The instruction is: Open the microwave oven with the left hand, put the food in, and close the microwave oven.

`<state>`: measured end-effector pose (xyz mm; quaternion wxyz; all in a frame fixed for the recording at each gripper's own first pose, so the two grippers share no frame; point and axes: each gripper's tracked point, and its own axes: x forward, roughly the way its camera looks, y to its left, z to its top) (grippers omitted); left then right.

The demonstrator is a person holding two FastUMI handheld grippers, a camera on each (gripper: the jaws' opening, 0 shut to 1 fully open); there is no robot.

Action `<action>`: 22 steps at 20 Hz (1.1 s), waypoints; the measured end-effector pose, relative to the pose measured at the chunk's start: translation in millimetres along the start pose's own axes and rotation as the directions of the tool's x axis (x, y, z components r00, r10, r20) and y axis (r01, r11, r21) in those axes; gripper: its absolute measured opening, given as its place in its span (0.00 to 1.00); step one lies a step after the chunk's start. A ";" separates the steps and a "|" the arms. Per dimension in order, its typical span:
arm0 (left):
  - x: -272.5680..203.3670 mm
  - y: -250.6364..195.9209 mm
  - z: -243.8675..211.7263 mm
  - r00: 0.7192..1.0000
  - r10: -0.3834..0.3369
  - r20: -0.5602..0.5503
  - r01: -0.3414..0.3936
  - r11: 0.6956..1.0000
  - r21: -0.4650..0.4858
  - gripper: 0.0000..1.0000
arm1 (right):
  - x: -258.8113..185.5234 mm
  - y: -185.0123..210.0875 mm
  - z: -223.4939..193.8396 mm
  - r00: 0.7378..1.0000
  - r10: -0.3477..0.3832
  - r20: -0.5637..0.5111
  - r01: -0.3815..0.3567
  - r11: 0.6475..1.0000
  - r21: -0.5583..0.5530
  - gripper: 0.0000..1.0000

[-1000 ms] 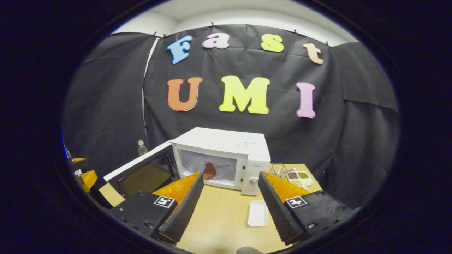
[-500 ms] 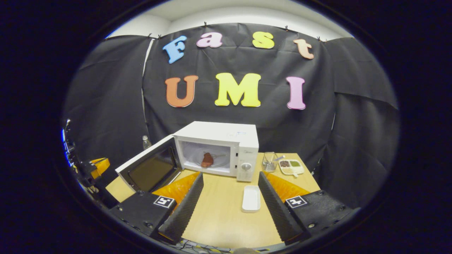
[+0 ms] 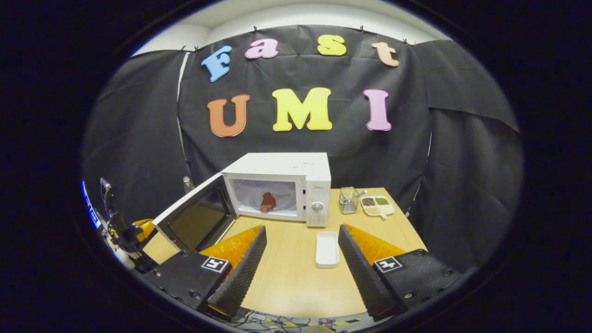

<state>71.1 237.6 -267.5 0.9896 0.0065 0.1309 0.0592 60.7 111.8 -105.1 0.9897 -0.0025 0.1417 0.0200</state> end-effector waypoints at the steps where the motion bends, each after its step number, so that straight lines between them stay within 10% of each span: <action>1: 4.1 -4.0 -4.3 1.000 -0.011 -0.008 0.011 1.000 0.001 0.00 | -2.0 -1.7 -1.8 1.000 -0.005 -0.007 0.005 1.000 -0.002 0.99; 9: 18.4 -48.7 -7.2 0.995 -0.092 -0.025 0.092 0.996 -0.004 0.11 | -14.4 -26.4 -11.6 0.998 -0.049 -0.031 0.049 0.999 -0.004 0.99; 10: 18.3 -58.6 -6.9 0.993 -0.113 -0.024 0.113 0.994 -0.001 0.00 | -14.8 -29.7 -12.1 0.998 -0.053 -0.032 0.053 0.999 -0.003 0.99; 22: 28.5 -198.9 15.0 0.941 -0.337 -0.007 0.337 0.940 0.057 0.00 | -1.4 -67.8 -6.8 0.996 -0.077 -0.050 0.077 0.997 0.002 0.99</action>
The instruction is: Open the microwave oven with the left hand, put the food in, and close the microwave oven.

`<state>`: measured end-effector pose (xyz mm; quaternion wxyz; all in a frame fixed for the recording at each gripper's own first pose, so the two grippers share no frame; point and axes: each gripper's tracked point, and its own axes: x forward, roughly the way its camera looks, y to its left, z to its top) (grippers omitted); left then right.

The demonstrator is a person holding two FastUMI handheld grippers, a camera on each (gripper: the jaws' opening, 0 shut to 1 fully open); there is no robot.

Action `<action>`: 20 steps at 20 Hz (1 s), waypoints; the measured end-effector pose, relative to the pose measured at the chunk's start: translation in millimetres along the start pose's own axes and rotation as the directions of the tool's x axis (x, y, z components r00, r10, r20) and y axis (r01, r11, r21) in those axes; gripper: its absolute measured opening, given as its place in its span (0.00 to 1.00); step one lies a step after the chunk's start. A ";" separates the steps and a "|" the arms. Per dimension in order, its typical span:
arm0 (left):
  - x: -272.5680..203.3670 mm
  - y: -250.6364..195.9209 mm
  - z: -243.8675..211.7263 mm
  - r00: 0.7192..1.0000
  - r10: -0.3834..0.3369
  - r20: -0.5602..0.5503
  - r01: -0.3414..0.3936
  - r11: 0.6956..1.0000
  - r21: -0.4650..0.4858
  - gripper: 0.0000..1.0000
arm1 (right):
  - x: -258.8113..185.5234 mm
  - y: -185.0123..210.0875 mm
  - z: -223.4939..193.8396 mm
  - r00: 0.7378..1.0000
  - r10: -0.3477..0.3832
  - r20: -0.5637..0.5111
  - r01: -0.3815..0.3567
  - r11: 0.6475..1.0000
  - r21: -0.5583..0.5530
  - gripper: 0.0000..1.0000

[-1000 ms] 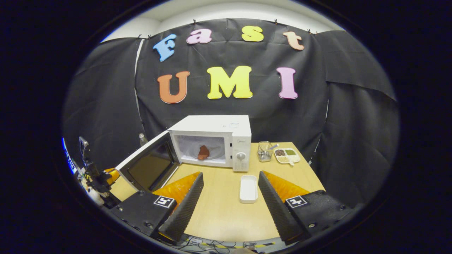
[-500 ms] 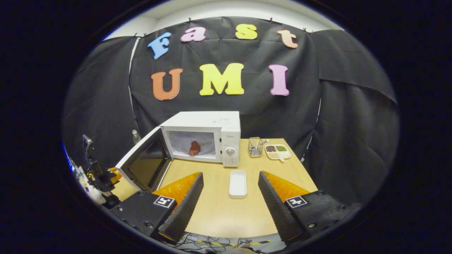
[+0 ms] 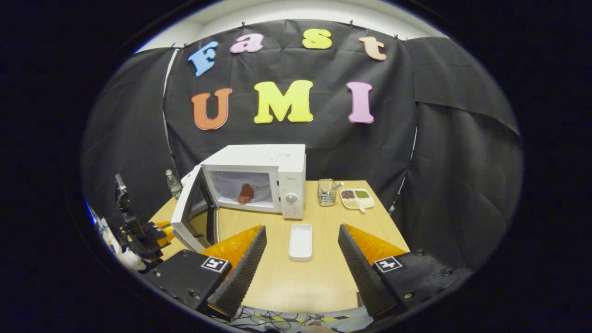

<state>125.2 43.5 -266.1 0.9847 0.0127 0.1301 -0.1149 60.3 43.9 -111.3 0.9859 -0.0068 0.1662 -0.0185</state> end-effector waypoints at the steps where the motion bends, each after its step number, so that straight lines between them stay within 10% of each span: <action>1: 6.1 -9.4 4.1 1.000 -0.015 0.005 0.015 1.000 0.004 0.00 | 2.9 -3.9 1.3 1.000 -0.003 -0.003 0.003 1.000 0.002 0.99; 20: 140.7 -122.2 55.2 0.995 -0.100 0.005 0.100 0.995 0.017 0.00 | 73.1 -97.6 24.0 1.000 -0.019 -0.021 0.020 0.999 0.027 0.99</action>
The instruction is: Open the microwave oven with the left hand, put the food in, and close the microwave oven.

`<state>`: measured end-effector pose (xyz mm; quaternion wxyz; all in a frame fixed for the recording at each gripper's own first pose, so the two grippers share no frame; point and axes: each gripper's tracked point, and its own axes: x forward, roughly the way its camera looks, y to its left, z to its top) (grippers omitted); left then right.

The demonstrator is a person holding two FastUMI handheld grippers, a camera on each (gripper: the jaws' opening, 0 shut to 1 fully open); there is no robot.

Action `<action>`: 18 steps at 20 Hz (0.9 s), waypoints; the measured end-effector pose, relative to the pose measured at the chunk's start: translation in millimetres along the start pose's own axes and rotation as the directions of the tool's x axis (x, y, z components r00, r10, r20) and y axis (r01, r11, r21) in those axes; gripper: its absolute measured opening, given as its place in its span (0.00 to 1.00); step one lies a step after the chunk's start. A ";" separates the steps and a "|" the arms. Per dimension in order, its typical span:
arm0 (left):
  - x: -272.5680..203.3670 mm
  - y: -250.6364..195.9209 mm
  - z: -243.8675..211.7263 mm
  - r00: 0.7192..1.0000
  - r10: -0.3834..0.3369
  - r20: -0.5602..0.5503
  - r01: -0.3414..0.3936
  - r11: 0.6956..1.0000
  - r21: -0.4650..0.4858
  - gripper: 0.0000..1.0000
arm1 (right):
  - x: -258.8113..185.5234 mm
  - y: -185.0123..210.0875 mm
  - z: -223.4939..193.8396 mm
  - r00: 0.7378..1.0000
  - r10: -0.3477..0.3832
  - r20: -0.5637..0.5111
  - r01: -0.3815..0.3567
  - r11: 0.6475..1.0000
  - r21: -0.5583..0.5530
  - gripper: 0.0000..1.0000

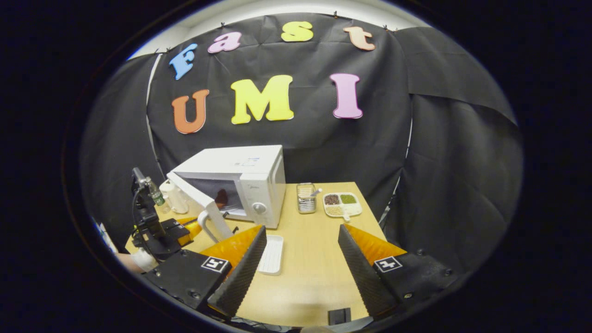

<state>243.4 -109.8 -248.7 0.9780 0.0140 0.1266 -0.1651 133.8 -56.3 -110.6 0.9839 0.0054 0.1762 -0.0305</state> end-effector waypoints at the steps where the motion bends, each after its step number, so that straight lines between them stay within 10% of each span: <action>1: 7.1 -2.3 0.6 1.000 0.001 -0.003 -0.001 1.000 -0.007 0.00 | 1.8 -7.4 0.2 1.000 -0.004 -0.003 0.004 1.000 0.002 0.99; 2: 14.2 -5.4 1.4 1.000 0.001 -0.005 -0.001 1.000 -0.020 0.11 | 3.5 -14.5 -1.2 1.000 -0.008 -0.008 0.008 1.000 0.006 0.99; 3: 21.4 -7.6 4.9 1.000 0.004 -0.002 -0.004 1.000 -0.020 0.00 | 6.7 -20.5 -2.6 1.000 -0.008 -0.013 0.008 1.000 0.007 0.99; 18: 86.5 -2.1 27.2 0.997 0.073 -0.003 -0.073 0.996 -0.042 0.00 | 40.4 -59.5 -1.8 0.999 0.010 -0.051 -0.009 1.000 0.005 0.99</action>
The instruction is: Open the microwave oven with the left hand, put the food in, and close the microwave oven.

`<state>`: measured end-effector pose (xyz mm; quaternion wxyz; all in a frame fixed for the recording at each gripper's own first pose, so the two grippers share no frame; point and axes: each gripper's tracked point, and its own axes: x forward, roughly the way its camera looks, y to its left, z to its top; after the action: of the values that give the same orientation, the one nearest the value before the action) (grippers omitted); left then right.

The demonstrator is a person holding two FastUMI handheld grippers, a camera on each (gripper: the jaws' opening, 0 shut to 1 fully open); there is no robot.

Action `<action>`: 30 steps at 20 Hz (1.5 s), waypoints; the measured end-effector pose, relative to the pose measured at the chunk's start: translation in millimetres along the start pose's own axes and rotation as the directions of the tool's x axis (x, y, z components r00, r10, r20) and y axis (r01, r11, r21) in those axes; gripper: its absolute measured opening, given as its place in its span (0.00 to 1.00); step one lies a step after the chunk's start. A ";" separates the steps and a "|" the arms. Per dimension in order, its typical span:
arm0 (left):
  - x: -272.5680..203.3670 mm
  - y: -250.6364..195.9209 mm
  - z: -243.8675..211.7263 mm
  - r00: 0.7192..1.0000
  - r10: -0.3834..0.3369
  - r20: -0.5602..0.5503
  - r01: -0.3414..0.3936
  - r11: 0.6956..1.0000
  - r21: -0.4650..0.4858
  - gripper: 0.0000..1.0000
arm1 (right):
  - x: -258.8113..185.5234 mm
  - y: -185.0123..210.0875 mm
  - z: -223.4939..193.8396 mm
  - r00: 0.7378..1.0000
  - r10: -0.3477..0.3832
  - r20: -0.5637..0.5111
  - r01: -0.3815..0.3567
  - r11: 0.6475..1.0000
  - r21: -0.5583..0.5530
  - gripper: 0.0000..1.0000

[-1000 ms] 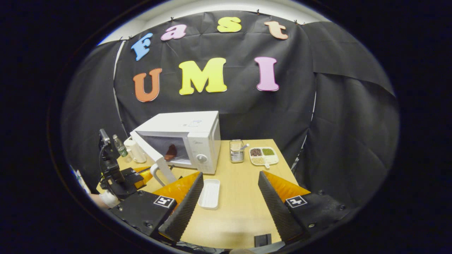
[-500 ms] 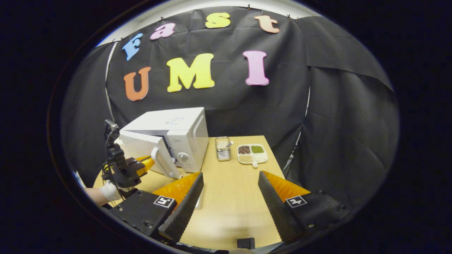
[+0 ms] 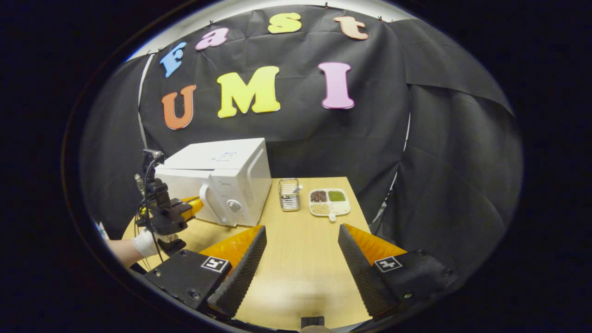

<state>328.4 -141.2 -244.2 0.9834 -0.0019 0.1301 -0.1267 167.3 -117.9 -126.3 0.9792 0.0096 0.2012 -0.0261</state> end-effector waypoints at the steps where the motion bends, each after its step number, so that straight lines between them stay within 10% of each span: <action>1: 0.2 0.9 -0.9 1.000 0.001 -0.003 -0.001 1.000 0.002 0.00 | 0.3 0.2 0.8 1.000 0.003 0.000 -0.003 1.000 0.004 0.99; 5: 9.4 0.1 3.5 1.000 -0.004 0.000 0.004 1.000 0.002 0.10 | 2.7 6.6 5.0 1.000 0.014 -0.001 -0.014 1.000 0.004 0.99; 16: -28.0 23.7 -6.4 0.996 0.091 -0.018 -0.089 0.991 0.096 0.01 | -7.1 21.2 3.7 1.000 0.001 0.009 -0.001 1.000 -0.002 0.99; 19: -45.6 31.4 -12.7 0.997 0.077 0.001 -0.076 0.985 0.157 0.94 | -16.1 29.1 -3.0 1.000 -0.007 0.009 0.007 1.000 -0.002 0.99; 30: -157.7 37.9 12.3 0.996 0.039 0.080 -0.044 0.997 0.059 0.95 | -78.8 66.9 -41.3 0.996 -0.080 0.044 0.080 0.997 -0.001 0.99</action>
<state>193.6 -65.5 -193.4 0.9897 0.0258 0.0874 -0.1100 82.4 -46.2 -132.7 0.9815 -0.0006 0.1800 -0.0654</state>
